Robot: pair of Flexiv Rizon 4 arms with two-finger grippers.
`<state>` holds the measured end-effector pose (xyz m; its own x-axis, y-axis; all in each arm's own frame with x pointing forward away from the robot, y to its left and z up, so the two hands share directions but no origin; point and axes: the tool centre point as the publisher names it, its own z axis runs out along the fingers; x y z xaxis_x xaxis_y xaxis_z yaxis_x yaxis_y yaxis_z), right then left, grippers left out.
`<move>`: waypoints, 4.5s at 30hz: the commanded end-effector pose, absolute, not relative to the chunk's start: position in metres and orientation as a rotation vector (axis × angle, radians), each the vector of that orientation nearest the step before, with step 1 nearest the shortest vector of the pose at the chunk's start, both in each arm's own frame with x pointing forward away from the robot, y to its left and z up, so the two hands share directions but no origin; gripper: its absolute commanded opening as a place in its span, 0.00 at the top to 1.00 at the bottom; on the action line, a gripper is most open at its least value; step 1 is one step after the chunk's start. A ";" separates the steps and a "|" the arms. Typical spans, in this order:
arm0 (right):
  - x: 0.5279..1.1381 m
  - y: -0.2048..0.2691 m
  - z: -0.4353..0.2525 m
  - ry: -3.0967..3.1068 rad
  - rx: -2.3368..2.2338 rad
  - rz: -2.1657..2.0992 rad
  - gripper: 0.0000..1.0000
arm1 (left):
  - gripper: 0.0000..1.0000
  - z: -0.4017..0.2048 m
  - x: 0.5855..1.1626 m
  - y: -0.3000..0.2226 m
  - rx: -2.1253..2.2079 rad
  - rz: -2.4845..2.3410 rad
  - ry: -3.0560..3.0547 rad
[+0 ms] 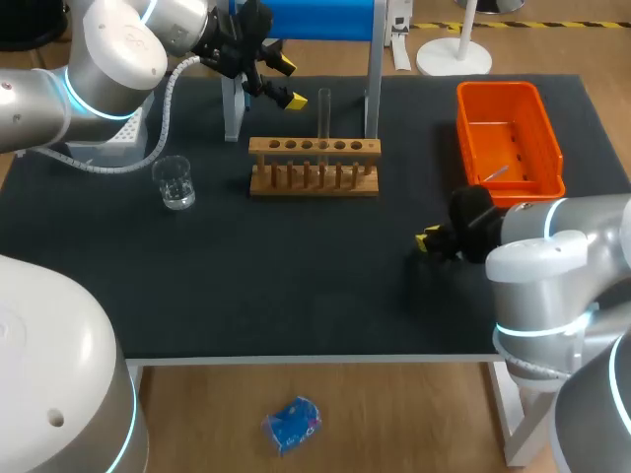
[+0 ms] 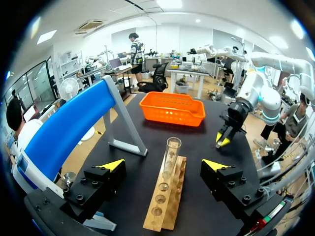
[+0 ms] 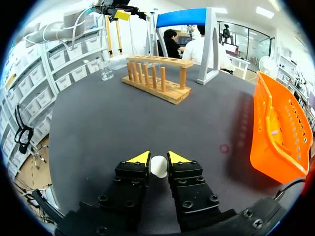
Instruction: Invert the test tube, pick up the pipette, mount the tip to pipette, aspirate from beaker and dispense into the tube, eject the tip, return the pipette, and cap with the stopper.
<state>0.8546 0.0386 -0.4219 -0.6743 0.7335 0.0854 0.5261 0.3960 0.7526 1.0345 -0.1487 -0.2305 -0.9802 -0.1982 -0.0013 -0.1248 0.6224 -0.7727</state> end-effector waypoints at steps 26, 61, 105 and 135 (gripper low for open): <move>0.895 0.048 -0.232 3.067 0.324 1.332 1.00 | 0.00 -0.230 1.035 -0.149 -0.275 -1.297 2.755; 0.955 0.120 -0.189 3.142 0.119 1.315 1.00 | 0.00 -0.230 1.035 -0.149 -0.275 -1.297 2.755; 1.009 0.189 -0.194 2.784 -0.081 1.382 1.00 | 0.00 -0.230 1.035 -0.149 -0.275 -1.297 2.755; 1.020 0.207 -0.213 2.785 -0.109 1.292 1.00 | 0.00 -0.230 1.035 -0.149 -0.275 -1.297 2.755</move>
<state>1.0163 0.2046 -0.2103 -0.9947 -0.0323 -0.0976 -0.0955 0.6424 0.7604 1.0345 -0.1487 -0.2305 -0.9802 -0.1981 -0.0013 -0.1248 0.6225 -0.7726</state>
